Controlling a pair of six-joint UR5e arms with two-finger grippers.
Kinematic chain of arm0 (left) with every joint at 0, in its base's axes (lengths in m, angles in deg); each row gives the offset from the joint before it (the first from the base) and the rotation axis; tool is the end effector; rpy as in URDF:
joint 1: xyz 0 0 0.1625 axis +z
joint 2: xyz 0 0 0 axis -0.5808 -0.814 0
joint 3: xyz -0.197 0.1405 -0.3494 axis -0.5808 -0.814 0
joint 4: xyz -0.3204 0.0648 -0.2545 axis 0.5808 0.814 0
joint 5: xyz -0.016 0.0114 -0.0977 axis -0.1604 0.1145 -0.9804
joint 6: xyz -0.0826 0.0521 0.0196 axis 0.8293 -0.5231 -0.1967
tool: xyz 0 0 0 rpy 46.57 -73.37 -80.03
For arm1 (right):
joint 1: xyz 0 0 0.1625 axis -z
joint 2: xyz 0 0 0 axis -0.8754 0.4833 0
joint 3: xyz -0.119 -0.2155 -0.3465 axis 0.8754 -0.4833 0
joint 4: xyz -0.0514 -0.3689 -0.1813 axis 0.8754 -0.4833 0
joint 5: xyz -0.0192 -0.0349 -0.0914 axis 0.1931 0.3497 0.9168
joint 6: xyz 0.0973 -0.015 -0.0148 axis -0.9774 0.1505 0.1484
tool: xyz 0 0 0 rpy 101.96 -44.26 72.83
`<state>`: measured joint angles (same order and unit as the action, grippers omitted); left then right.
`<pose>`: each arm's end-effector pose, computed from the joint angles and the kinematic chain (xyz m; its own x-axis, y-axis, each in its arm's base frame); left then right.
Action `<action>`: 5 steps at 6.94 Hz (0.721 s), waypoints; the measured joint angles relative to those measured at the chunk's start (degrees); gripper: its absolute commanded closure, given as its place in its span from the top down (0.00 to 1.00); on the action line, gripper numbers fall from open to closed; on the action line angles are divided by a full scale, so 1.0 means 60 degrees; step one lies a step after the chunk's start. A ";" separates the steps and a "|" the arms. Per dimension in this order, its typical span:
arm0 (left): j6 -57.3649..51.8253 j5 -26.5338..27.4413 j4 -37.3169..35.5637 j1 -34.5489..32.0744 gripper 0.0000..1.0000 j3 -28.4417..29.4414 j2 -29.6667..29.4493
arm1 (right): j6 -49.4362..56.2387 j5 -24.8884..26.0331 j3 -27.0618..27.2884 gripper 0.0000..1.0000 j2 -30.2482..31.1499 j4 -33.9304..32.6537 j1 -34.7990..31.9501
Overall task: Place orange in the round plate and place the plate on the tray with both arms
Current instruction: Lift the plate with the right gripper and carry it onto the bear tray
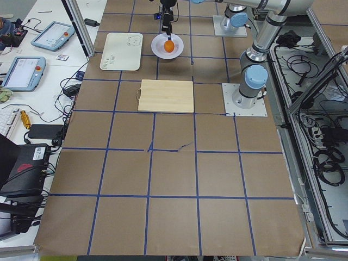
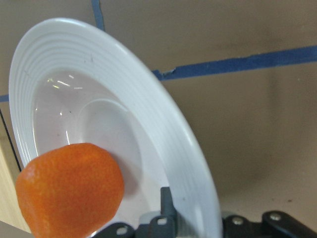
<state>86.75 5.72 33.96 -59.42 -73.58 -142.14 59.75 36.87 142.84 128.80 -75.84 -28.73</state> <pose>-0.1699 -0.4686 0.5364 -0.9977 -0.0646 -0.0203 -0.0606 0.9852 -0.1604 0.1836 -0.5023 0.2184 -0.8471 0.1687 -0.5040 0.1095 0.9833 0.1453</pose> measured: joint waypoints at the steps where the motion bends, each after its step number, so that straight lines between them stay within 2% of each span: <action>1: 0.0000 0.0003 0.0000 0.0000 1.00 0.0000 0.0000 | -0.0088 -0.0193 -0.0474 0.01 -0.0127 0.0136 0.0247; 2: 0.0000 0.0005 0.0000 0.0000 1.00 0.0000 0.0000 | -0.0411 -0.0289 -0.1183 0.01 -0.0502 0.0222 0.0358; 3: 0.0000 0.0005 0.0000 0.0000 1.00 0.0001 0.0000 | -0.1143 -0.0333 -0.2329 0.01 -0.1255 0.0251 0.0391; 5: 0.0000 0.0005 0.0000 0.0000 1.00 -0.0008 0.0015 | -0.2387 -0.0327 -0.5335 0.01 -0.3239 0.0655 0.0296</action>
<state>86.76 5.75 33.96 -59.42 -73.63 -142.05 45.42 34.90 110.83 109.37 -71.91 -26.95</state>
